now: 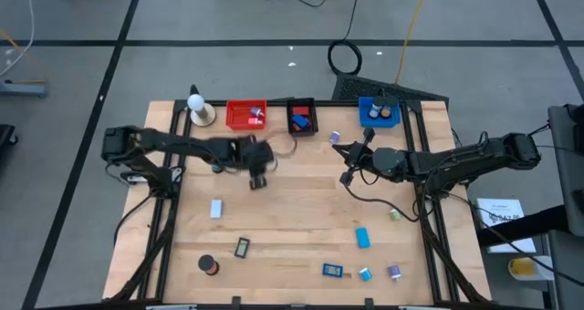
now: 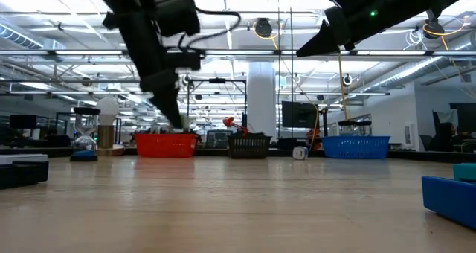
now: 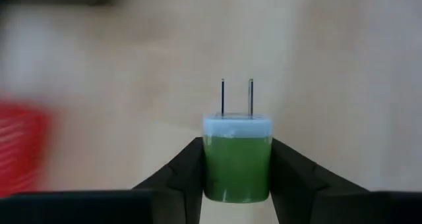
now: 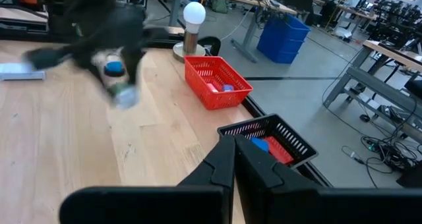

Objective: Pick & Place Office items
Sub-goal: Put the left green charger adapter into the red bin

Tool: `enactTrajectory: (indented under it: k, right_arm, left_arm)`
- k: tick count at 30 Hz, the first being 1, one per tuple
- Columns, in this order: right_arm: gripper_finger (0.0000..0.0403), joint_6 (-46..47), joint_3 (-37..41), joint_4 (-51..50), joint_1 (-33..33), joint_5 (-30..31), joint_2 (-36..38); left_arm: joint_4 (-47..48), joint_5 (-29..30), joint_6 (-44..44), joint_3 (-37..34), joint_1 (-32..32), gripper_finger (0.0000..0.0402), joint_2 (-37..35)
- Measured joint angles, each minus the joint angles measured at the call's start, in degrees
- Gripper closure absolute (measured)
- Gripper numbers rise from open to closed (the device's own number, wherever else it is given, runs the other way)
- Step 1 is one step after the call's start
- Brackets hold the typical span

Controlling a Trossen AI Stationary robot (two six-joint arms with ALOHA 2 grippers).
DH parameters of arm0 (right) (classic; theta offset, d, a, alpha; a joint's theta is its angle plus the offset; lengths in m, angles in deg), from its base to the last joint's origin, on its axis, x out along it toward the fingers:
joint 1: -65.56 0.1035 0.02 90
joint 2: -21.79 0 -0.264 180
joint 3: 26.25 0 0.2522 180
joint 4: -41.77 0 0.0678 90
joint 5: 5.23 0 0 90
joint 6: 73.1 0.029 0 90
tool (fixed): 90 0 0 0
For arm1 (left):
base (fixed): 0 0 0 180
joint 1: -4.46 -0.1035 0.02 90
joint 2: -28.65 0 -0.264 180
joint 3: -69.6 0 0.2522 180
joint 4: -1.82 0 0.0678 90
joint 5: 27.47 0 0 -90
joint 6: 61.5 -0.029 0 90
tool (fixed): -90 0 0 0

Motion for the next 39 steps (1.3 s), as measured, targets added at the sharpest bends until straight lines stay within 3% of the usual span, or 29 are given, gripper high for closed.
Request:
enactTrajectory:
  k: [7,17,28,39]
  right_arm:
    - [0.0399,0.0,0.0,0.1,0.0,0.0,0.0]
    - [0.0399,0.0,0.0,0.5,0.0,0.0,0.0]
    - [0.0399,-0.2,0.0,0.2,0.0,0.0,0.0]
    - [0.0399,-0.2,0.0,0.1,0.0,0.0,0.0]
  left_arm:
    - [2.9,7.7,16.0,1.4,-13.5,0.0270,-7.4]
    - [-0.7,6.0,25.6,4.3,-27.7,0.0270,1.1]
    - [8.9,9.4,30.8,16.6,-29.9,0.0270,14.2]
    - [10.8,10.3,33.2,18.0,-31.1,0.0270,20.0]
